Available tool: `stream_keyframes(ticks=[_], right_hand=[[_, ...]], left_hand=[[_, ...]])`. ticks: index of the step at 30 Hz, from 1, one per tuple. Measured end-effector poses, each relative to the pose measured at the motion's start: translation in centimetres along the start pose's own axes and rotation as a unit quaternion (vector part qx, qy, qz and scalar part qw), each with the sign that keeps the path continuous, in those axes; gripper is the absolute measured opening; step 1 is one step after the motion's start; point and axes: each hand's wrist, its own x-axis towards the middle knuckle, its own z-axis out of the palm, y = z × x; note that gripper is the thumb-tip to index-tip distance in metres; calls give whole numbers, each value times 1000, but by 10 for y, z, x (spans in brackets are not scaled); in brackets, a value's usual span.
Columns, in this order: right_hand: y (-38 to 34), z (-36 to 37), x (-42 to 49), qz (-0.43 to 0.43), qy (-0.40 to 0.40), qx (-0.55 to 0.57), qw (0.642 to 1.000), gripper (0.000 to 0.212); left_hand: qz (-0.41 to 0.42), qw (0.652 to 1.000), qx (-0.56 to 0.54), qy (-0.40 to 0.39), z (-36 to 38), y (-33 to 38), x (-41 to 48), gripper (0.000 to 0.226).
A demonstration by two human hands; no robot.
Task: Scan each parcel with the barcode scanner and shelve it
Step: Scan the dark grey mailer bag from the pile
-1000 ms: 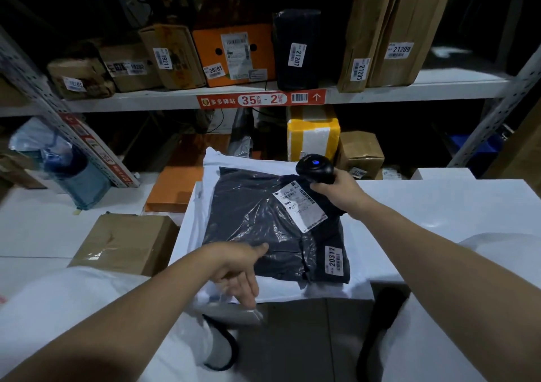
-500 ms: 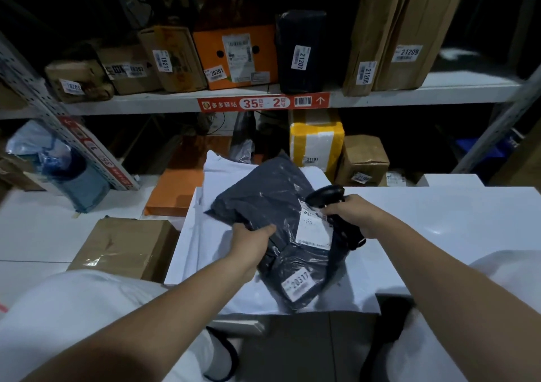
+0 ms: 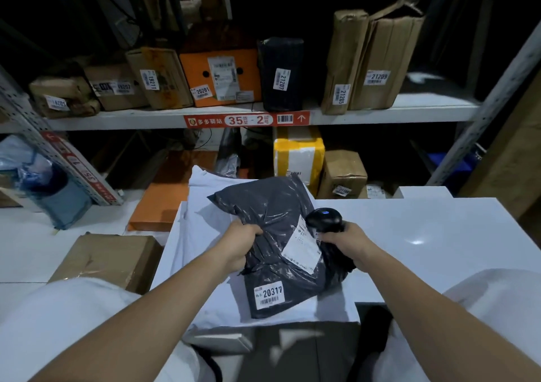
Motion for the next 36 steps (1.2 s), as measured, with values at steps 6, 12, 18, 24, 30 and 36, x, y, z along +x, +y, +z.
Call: stream_keyframes(ticks=[6,12,18,24,30,36], right_hand=[[6,-10,-16,50,-20,101,993,33],[-15,-18,-40,31,-47,207,977,30],[-72,-30,-67,-73,-66,266,959,35],[-158,-55,-97,-194,-9,244,950,29],[-238,-88,-104,-263,112,279,917,20],[-319,-131,-93,-359,213,315,852,28]], left_hand=[[46,996,49,-59,7,25,-20,35],[78,991,37,-102,1,68,-39,33],[135,984,6,-114,-14,143,-58,46],[190,970,4,-152,-11,219,-82,35],[192,952,75,-226,-3,295,-103,34],[303,905,210,-213,29,365,-97,24]])
